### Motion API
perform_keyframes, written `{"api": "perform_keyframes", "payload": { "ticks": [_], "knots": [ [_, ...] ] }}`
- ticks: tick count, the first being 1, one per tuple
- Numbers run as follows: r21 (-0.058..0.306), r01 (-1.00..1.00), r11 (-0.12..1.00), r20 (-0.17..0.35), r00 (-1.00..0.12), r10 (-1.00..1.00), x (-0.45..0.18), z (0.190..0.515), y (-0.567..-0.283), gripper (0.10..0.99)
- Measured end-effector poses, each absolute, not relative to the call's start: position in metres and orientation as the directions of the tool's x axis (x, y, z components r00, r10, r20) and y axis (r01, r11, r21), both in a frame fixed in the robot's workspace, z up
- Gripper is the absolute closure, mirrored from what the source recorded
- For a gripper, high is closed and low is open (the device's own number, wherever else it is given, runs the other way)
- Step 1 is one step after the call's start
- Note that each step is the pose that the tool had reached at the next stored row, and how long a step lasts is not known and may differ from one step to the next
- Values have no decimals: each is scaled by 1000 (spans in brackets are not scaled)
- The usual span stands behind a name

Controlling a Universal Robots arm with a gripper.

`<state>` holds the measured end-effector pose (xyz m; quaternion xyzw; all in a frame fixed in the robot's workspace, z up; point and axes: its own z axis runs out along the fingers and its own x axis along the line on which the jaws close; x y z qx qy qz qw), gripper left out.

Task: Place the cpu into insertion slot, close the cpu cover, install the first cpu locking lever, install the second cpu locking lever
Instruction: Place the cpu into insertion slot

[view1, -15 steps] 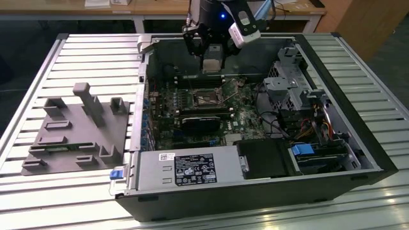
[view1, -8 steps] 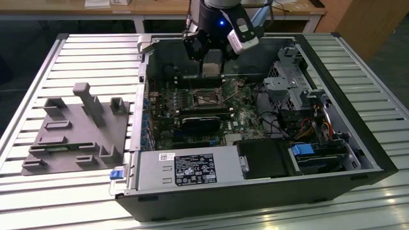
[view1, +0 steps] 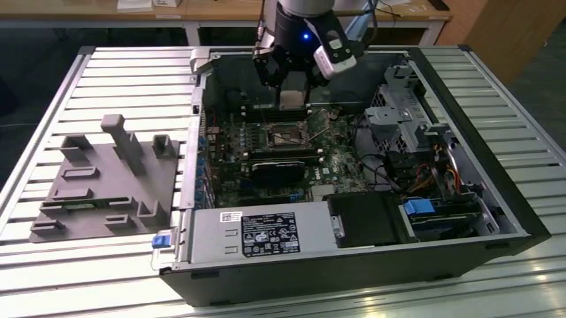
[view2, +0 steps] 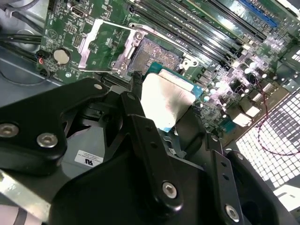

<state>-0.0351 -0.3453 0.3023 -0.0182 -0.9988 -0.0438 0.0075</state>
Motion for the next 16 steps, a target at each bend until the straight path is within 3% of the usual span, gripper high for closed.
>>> {"api": "perform_keyframes", "payload": {
  "ticks": [16],
  "knots": [
    [87, 301, 950, 17, -954, 301, -35, 294, -345, 549]
  ]
}}
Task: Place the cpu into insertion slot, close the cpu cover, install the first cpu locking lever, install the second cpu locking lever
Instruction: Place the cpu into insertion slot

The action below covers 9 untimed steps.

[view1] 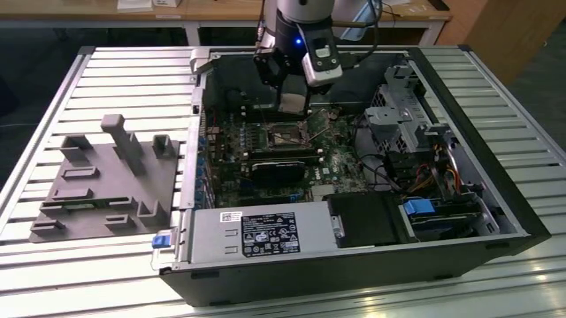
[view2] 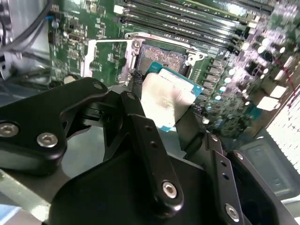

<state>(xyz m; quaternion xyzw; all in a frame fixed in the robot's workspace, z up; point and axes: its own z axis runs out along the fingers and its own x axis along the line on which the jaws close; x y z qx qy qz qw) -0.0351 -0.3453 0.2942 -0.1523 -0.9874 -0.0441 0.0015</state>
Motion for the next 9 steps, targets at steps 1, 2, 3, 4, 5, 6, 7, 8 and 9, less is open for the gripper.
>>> {"api": "perform_keyframes", "payload": {
  "ticks": [1, 2, 3, 4, 5, 6, 7, 8, 9],
  "knots": [
    [87, 318, 944, 16, -948, 317, -35, 294, -345, 549],
    [87, 335, 938, 16, -942, 335, -35, 294, -345, 549],
    [87, 353, 932, 16, -935, 353, -35, 293, -345, 549],
    [86, 368, 926, 16, -930, 368, -35, 293, -345, 549],
    [85, 383, 920, 16, -924, 383, -35, 293, -345, 549],
    [85, 397, 914, 16, -918, 397, -35, 293, -345, 549],
    [84, 411, 908, 15, -912, 411, -35, 293, -345, 549],
    [82, 424, 902, 15, -905, 424, -35, 293, -345, 549],
    [81, 436, 896, 14, -899, 437, -35, 293, -345, 549]
  ]
}}
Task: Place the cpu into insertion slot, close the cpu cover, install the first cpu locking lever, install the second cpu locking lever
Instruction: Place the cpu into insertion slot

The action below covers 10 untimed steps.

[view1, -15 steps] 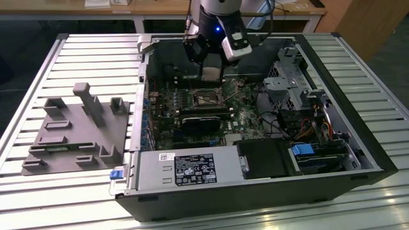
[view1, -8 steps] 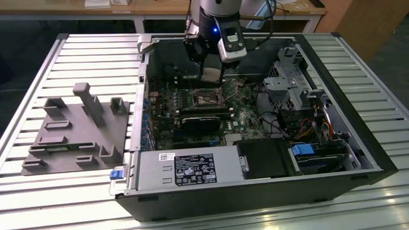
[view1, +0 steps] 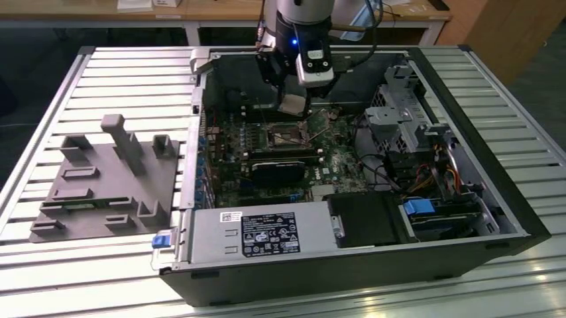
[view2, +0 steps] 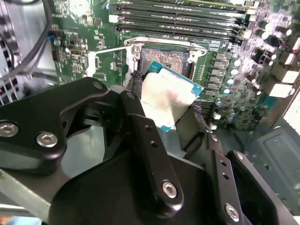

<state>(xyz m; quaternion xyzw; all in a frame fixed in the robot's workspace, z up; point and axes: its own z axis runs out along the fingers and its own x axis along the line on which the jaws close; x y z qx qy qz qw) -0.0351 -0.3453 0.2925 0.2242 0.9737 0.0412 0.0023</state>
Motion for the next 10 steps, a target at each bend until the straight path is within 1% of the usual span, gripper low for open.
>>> {"api": "perform_keyframes", "payload": {
  "ticks": [6, 10],
  "knots": [
    [76, 520, 851, 11, -854, 521, -35, 292, -345, 549],
    [58, 556, 829, -1, -831, 557, -35, 291, -345, 549]
  ]
}}
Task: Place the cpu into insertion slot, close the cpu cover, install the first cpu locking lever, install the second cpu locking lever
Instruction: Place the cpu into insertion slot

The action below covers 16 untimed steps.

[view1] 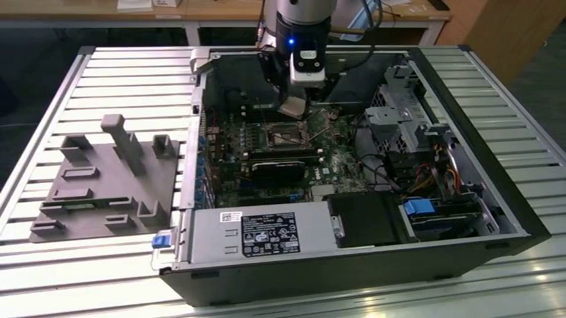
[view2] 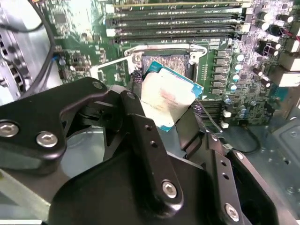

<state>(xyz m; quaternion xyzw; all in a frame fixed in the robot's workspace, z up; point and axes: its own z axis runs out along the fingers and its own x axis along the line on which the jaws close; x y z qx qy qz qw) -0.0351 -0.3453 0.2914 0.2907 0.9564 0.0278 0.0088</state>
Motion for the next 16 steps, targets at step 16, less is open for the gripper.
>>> {"api": "perform_keyframes", "payload": {
  "ticks": [16],
  "knots": [
    [21, 679, 734, -29, -733, 679, -35, 290, -345, 549]
  ]
}}
